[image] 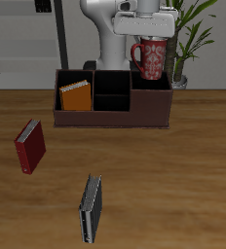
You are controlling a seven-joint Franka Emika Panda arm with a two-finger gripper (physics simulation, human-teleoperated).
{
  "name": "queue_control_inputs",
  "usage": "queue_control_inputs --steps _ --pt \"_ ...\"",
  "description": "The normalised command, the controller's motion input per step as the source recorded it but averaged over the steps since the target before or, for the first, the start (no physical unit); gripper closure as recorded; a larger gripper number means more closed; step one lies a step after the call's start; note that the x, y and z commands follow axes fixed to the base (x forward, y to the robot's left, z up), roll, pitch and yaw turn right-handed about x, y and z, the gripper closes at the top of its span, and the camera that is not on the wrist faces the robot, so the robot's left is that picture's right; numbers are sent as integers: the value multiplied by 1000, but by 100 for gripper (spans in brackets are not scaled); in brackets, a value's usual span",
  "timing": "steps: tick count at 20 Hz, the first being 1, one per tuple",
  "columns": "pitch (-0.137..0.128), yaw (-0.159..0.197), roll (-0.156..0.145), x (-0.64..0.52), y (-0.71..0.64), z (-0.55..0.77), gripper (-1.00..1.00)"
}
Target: Place the orange book into the back desk caddy's left compartment and place the red mug into the back desk caddy's right compartment
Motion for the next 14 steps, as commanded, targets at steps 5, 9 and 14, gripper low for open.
queue_control_inputs --steps 5,9,14 --pt "56 28 15 -30 102 -181 100" --pt "26 60 14 -110 87 -163 100" --pt "1 47 11 -116 55 -70 100"
